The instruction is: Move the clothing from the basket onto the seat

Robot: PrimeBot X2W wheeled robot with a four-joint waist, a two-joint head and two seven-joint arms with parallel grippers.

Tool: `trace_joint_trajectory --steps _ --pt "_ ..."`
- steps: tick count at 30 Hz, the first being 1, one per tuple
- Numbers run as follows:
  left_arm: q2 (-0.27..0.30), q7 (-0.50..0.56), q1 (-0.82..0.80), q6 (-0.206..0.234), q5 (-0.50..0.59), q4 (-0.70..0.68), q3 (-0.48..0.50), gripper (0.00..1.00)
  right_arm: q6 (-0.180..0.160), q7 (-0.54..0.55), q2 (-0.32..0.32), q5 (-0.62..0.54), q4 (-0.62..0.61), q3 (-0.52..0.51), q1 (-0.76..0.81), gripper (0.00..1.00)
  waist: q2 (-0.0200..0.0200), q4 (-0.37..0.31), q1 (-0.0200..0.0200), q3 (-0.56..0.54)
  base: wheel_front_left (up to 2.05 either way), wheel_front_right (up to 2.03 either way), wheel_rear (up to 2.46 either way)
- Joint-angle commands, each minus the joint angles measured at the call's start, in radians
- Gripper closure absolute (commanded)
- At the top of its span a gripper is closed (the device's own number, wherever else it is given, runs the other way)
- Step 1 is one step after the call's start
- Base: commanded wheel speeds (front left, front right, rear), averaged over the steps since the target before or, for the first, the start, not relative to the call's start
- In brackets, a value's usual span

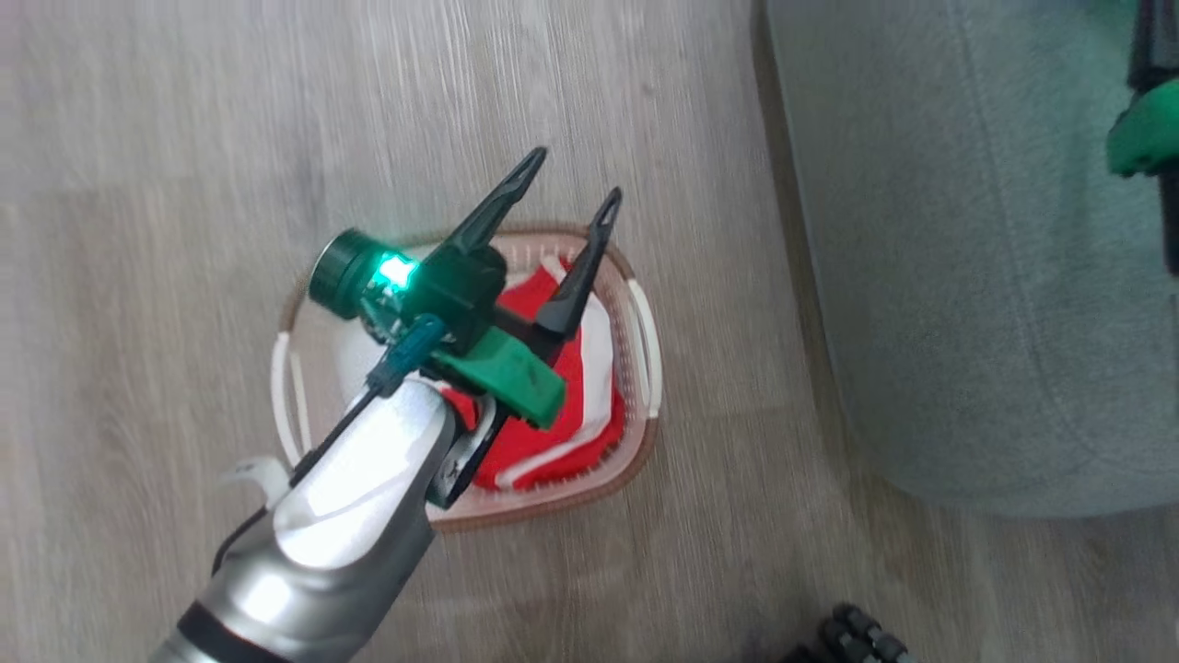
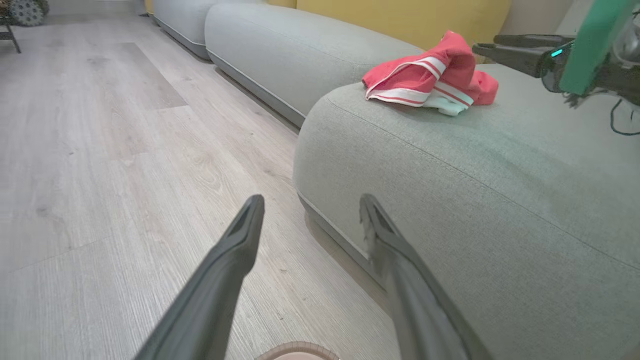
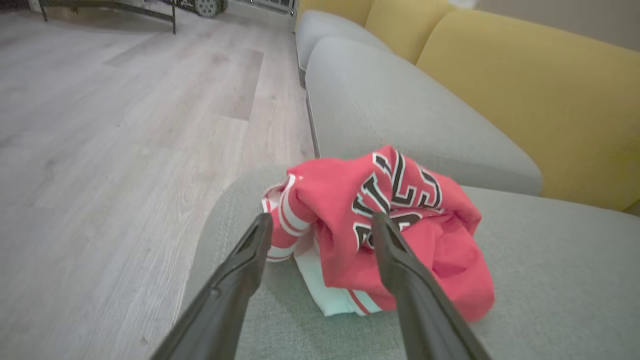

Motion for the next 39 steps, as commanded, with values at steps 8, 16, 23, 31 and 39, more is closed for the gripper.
trace_joint_trajectory --steps 8,16,23,31,39 --pt "-0.007 -0.021 0.095 0.034 -0.045 -0.021 0.11 0.0 0.007 -0.006 -0.002 0.056 -0.151 0.087 0.123 0.0 0.0 0.044 -0.0001 -0.217 0.0 0.0 0.0" --pt "-0.024 -0.021 0.268 0.062 -0.051 -0.067 0.257 0.0 0.007 -0.006 0.096 0.097 -0.237 0.099 0.264 0.0 0.0 0.103 -0.0001 -0.37 0.0 0.0 0.0" --pt "-0.032 -0.021 0.39 0.079 -0.032 -0.084 0.361 0.0 0.007 -0.006 0.186 0.062 -0.315 0.082 0.389 0.0 0.0 0.145 -0.0001 -0.444 0.0 0.0 0.0" --pt "-0.048 -0.021 0.503 0.078 -0.015 -0.112 0.449 0.0 0.007 -0.006 0.259 0.01 -0.42 0.052 0.56 0.0 0.0 0.181 -0.0001 -0.502 0.0 0.0 0.0" --pt "-0.06 -0.021 0.597 0.067 0.004 -0.139 0.505 0.0 0.007 -0.006 0.268 0.039 -0.499 0.085 0.696 0.0 0.0 0.193 -0.0001 -0.537 0.0 0.0 0.0"
